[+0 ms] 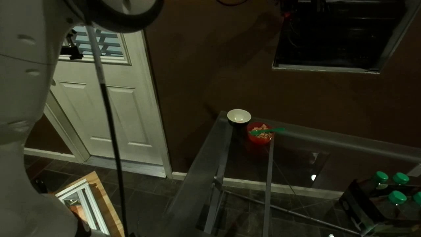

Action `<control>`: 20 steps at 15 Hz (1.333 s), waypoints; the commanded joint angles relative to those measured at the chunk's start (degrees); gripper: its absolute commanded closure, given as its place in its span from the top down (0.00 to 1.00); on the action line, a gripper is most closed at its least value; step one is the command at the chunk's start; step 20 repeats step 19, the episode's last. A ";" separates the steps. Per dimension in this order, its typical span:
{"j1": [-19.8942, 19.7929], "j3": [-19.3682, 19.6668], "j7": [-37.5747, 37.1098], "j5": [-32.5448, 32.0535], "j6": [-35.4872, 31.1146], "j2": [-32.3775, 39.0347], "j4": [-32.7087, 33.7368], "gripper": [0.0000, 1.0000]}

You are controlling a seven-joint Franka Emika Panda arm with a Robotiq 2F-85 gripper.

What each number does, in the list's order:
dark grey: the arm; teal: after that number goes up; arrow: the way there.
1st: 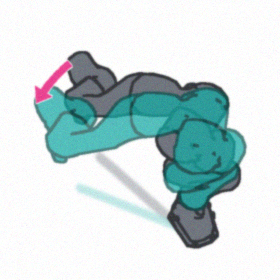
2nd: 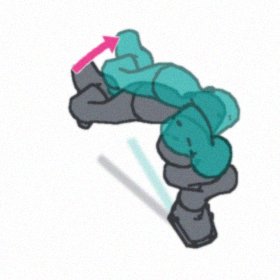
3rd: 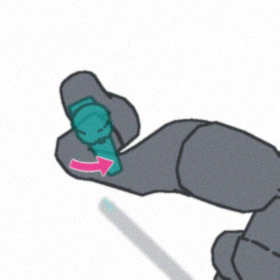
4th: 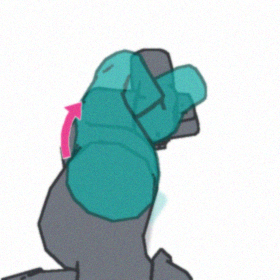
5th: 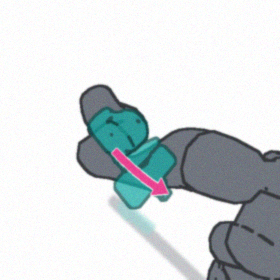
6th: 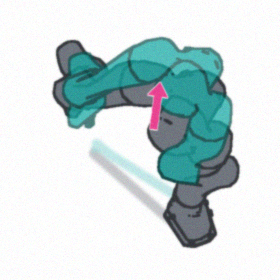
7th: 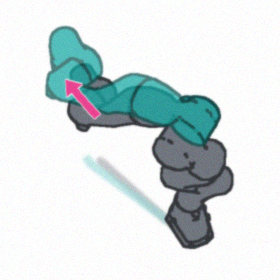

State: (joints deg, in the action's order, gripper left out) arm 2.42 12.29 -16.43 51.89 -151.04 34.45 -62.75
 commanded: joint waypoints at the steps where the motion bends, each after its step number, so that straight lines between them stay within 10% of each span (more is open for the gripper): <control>1: 3.70 6.57 -1.56 -8.59 5.30 -11.05 -13.68 0.40; 7: 7.93 11.99 4.13 -24.03 16.07 -24.99 -27.18 0.81; 8: 1.89 4.18 4.13 -28.01 18.02 -27.61 -28.43 0.88; 10: -0.32 0.97 5.40 -28.42 24.63 -31.44 -30.72 0.99; 15: -4.08 -3.27 8.30 -31.56 44.62 -36.04 -29.33 1.00; 20: -4.86 -3.96 7.43 -30.08 43.99 -35.08 -27.99 1.00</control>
